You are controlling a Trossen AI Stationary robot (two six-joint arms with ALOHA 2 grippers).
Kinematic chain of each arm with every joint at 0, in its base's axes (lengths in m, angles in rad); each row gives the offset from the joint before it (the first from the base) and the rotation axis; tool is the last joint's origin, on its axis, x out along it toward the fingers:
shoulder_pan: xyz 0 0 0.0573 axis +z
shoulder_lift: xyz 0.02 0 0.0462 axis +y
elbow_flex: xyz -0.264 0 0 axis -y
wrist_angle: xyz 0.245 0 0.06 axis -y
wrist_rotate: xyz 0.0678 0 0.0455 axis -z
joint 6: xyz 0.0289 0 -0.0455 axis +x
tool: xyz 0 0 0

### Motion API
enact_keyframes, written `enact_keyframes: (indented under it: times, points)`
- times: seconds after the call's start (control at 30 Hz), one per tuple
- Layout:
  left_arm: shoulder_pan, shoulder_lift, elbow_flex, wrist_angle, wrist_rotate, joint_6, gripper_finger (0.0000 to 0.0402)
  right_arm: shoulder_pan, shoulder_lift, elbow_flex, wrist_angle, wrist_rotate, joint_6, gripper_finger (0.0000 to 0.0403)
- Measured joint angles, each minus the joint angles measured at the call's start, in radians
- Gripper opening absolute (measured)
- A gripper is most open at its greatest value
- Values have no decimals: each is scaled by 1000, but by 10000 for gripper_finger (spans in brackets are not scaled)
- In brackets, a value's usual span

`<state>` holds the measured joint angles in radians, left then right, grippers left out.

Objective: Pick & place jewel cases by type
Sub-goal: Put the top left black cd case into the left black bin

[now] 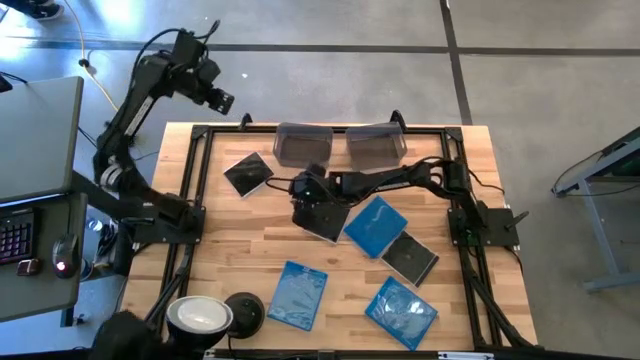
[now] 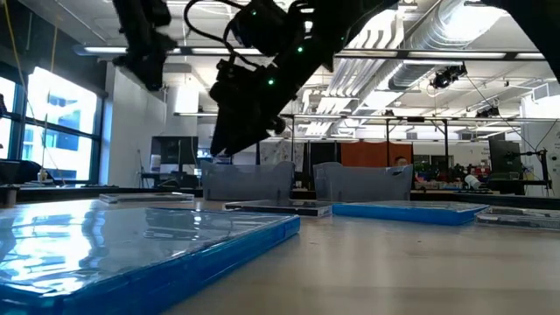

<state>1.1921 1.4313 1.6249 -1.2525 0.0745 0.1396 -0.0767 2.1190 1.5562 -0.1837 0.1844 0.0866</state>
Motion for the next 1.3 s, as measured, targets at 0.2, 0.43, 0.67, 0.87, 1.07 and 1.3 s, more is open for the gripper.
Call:
enact_keyframes:
  times: [0.2,0.43,0.67,0.87,1.07,1.3]
  points:
    - [88,76,0,-20,208,58,145,13,78,0,153,-6,13,209]
    - [83,73,1,-5,203,70,145,6,95,0,165,-5,-1,209]
    - [84,72,-2,23,206,166,145,5,95,0,189,-70,-25,209]
    - [56,72,-65,87,262,228,145,6,95,0,190,-92,-43,209]
    - [57,72,-82,90,320,324,145,6,95,0,189,-90,-43,209]
    - [57,65,-82,124,300,354,145,6,95,0,189,-90,-68,209]
